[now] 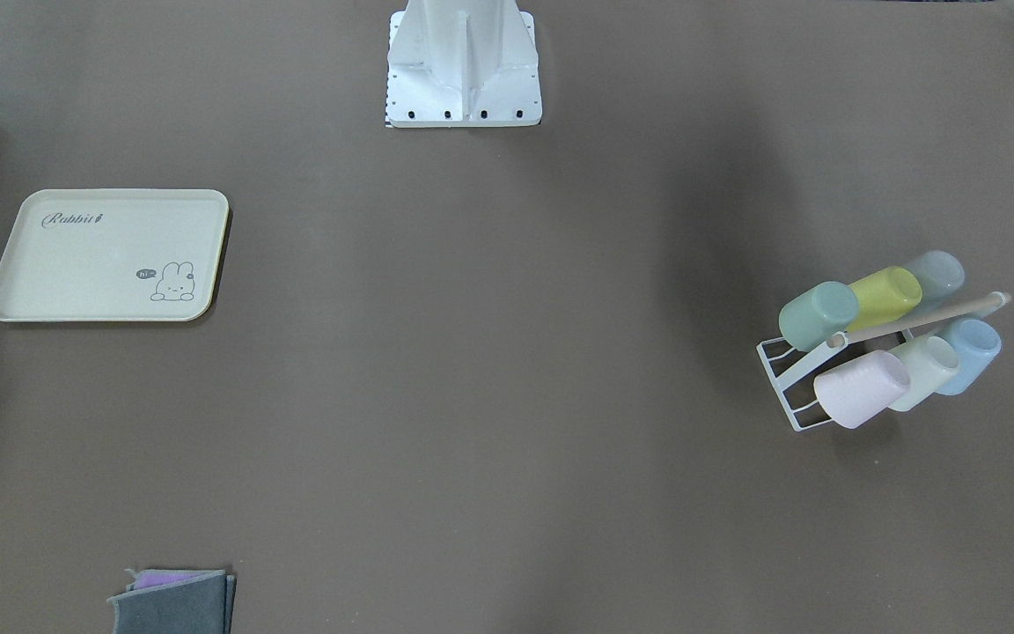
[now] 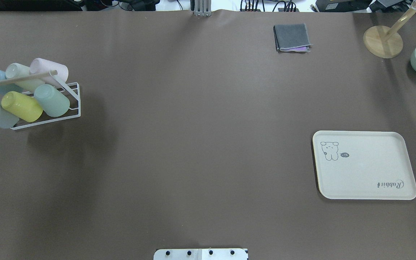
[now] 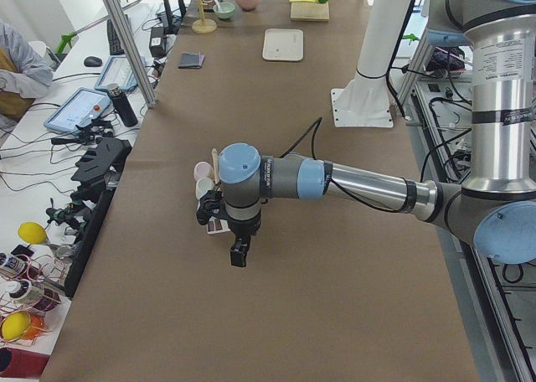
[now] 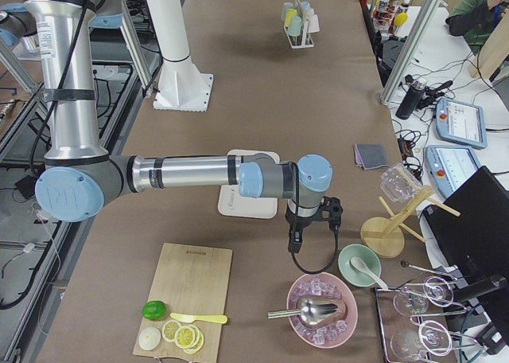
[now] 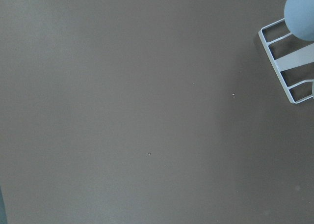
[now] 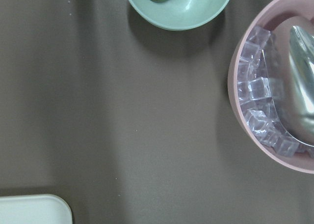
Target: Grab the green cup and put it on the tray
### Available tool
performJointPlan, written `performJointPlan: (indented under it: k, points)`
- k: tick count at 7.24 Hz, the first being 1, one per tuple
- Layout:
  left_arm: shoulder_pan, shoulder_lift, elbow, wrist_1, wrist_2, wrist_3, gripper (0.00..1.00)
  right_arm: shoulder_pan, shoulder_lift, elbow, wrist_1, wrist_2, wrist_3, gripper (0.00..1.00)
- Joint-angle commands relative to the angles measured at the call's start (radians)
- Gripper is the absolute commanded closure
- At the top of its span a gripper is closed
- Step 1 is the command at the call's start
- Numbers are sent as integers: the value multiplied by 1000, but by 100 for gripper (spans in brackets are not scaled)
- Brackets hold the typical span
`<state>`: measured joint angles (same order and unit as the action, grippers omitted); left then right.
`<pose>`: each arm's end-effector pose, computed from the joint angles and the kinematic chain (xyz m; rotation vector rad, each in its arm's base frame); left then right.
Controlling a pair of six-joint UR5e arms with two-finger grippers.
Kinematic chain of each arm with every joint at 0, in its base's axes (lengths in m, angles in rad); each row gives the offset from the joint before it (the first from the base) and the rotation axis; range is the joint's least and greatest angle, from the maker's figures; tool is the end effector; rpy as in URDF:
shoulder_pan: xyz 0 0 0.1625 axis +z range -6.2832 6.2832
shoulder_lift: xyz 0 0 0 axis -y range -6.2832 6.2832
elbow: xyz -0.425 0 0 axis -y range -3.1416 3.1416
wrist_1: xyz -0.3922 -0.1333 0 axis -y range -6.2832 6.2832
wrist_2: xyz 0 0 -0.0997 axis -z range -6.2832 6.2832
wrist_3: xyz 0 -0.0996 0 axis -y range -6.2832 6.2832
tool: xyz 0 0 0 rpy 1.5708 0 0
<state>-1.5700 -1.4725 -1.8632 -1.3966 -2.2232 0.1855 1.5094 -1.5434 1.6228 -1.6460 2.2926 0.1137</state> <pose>-0.0725 -0.4444 0.5869 0.0794 0.6488 0.1861 0.0365 -0.5058 0.6306 -0.0591 -0.7195 0.0485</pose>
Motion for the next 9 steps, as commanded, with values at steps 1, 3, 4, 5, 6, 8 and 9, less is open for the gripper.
performJointPlan:
  k: [1, 3, 4, 5, 6, 8, 9]
  points:
    - [4, -2, 16, 1, 2, 0, 1, 0, -38, 44, 0, -2, -2, 0]
    - [4, 8, 16, -10, 0, -1, 1, 0, -37, 48, -1, -4, 0, 0]
    - [4, 3, 16, -16, -4, -3, 1, 0, -37, 45, 0, -5, 0, 0]
    - [5, -2, 18, -18, -9, -4, 1, 0, -34, 48, -1, -5, 0, 0]
    - [7, -2, 18, -34, -16, -4, 1, 0, -29, 48, -1, -5, 0, 0]
    - [8, -2, 30, -45, -84, -68, 1, 3, -24, 48, -3, 4, 0, 0]
    - [16, -2, 30, -77, -108, -143, 1, 6, -29, 49, -2, 2, 0, 0]
